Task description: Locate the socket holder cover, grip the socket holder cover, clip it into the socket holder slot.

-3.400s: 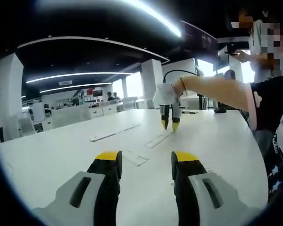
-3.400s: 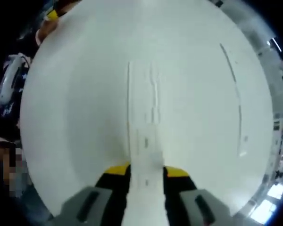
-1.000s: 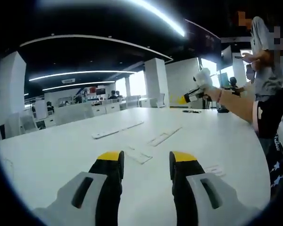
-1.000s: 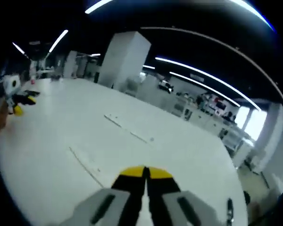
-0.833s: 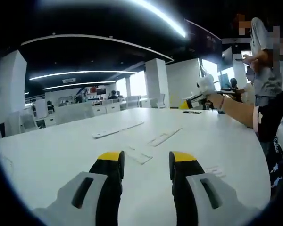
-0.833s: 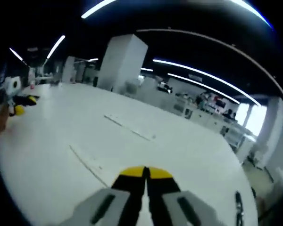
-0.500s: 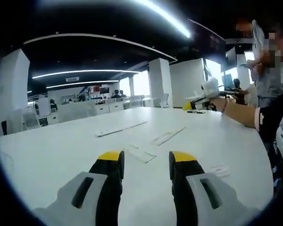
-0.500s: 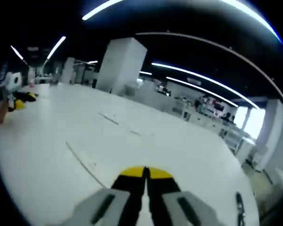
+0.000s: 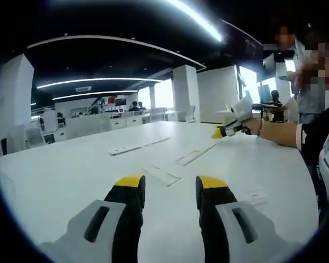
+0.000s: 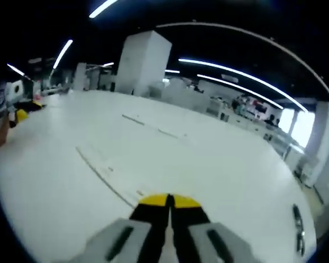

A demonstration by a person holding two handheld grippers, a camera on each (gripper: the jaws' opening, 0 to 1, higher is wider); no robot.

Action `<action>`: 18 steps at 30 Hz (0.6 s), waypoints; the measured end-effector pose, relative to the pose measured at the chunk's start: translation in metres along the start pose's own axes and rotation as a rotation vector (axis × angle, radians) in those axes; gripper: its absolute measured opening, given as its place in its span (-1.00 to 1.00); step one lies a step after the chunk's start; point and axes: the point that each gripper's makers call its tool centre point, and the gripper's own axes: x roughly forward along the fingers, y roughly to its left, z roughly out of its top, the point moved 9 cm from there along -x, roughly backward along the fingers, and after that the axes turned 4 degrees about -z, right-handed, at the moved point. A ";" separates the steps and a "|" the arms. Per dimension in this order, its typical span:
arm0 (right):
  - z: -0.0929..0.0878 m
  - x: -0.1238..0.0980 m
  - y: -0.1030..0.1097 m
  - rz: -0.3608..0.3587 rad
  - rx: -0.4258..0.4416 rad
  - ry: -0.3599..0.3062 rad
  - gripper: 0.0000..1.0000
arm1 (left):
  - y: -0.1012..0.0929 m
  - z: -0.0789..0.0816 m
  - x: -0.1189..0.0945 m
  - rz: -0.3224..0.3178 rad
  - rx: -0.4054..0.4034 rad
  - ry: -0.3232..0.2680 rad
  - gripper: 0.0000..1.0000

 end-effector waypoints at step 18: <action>-0.009 0.006 0.006 0.010 -0.002 0.039 -0.92 | 0.002 -0.001 0.000 0.008 0.001 -0.006 -0.24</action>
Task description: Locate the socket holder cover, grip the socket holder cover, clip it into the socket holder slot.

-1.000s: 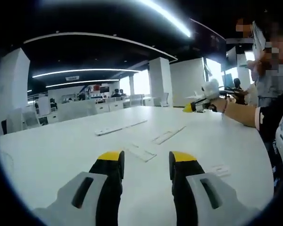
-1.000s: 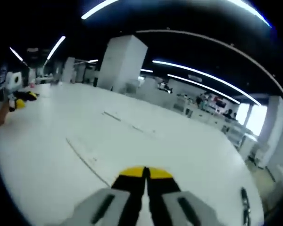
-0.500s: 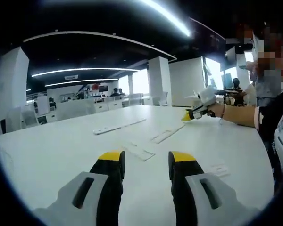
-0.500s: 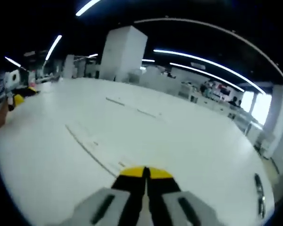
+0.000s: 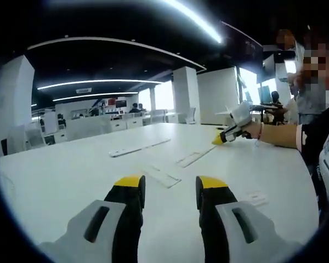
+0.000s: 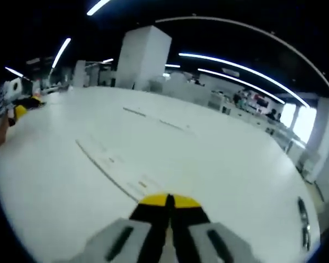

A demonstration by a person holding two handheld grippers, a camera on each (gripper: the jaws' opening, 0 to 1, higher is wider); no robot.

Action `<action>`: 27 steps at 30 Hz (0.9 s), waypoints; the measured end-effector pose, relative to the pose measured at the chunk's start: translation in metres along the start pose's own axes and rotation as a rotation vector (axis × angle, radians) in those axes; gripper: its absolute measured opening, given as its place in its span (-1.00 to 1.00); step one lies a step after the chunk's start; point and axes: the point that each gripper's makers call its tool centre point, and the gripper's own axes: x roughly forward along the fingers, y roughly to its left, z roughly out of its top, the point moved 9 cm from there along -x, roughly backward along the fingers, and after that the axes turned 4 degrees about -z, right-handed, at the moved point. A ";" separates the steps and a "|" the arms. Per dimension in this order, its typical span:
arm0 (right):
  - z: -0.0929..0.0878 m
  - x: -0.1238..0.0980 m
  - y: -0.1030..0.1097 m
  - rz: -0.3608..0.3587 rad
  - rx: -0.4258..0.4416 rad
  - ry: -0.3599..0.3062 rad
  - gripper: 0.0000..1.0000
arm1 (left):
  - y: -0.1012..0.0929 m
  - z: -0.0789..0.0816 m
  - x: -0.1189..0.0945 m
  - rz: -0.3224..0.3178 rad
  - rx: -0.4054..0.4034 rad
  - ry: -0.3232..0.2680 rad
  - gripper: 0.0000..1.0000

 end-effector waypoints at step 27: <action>0.002 0.002 0.009 0.025 -0.048 -0.039 -0.92 | -0.001 -0.004 0.000 -0.003 0.004 0.024 -0.24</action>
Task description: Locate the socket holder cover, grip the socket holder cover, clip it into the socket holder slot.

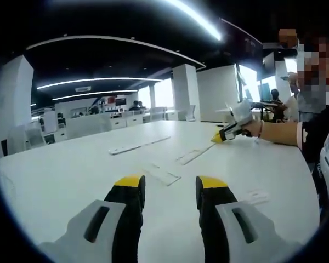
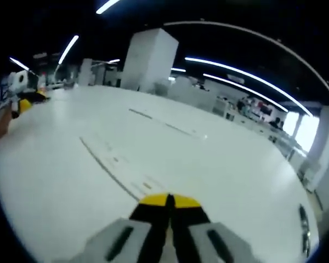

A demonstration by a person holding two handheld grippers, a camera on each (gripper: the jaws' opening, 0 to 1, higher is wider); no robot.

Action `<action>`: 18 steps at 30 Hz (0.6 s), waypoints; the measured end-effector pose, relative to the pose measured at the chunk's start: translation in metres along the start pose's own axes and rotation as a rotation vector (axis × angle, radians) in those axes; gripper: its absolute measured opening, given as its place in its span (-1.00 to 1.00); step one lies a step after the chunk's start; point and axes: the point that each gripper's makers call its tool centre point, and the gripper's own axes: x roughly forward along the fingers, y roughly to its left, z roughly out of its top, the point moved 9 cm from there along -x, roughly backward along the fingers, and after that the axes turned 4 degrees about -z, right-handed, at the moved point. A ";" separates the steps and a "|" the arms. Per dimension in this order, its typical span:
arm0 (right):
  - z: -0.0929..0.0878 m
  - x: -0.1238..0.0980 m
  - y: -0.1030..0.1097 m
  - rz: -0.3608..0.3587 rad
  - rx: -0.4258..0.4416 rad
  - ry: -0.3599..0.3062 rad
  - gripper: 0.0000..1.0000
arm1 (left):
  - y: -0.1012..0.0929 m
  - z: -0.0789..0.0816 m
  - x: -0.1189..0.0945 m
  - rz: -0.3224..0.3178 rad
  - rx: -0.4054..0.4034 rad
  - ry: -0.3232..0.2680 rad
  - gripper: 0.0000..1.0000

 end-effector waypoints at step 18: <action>0.000 0.002 -0.002 0.021 0.009 -0.013 -0.92 | -0.001 -0.002 0.001 -0.003 -0.002 0.016 -0.24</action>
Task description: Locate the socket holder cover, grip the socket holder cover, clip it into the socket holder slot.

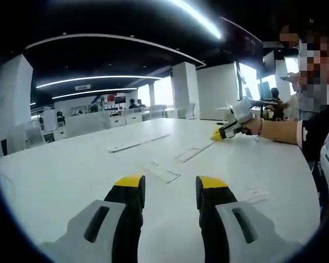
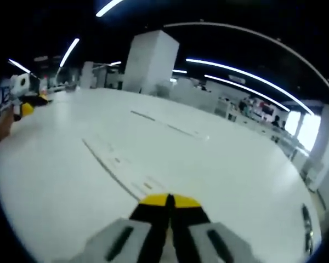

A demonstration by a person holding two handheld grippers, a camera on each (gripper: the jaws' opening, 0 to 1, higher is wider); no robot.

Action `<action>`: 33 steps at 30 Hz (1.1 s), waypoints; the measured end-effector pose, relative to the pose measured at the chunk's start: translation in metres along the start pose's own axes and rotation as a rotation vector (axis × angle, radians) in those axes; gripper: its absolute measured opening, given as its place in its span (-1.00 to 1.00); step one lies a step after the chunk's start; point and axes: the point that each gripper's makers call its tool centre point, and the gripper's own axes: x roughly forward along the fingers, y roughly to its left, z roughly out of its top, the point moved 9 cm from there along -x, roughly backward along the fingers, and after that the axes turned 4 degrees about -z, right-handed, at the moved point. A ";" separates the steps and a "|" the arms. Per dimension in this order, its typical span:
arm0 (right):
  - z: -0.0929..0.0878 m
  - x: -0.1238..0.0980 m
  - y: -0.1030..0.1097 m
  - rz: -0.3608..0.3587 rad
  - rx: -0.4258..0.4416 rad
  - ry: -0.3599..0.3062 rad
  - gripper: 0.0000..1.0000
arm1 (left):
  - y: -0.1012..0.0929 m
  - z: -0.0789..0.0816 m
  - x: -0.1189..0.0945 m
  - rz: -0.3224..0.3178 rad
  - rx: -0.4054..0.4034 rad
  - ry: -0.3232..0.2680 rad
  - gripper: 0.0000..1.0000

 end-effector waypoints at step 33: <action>0.000 -0.004 -0.007 0.059 -0.024 0.021 -0.92 | 0.001 -0.001 0.002 0.000 0.005 0.013 -0.24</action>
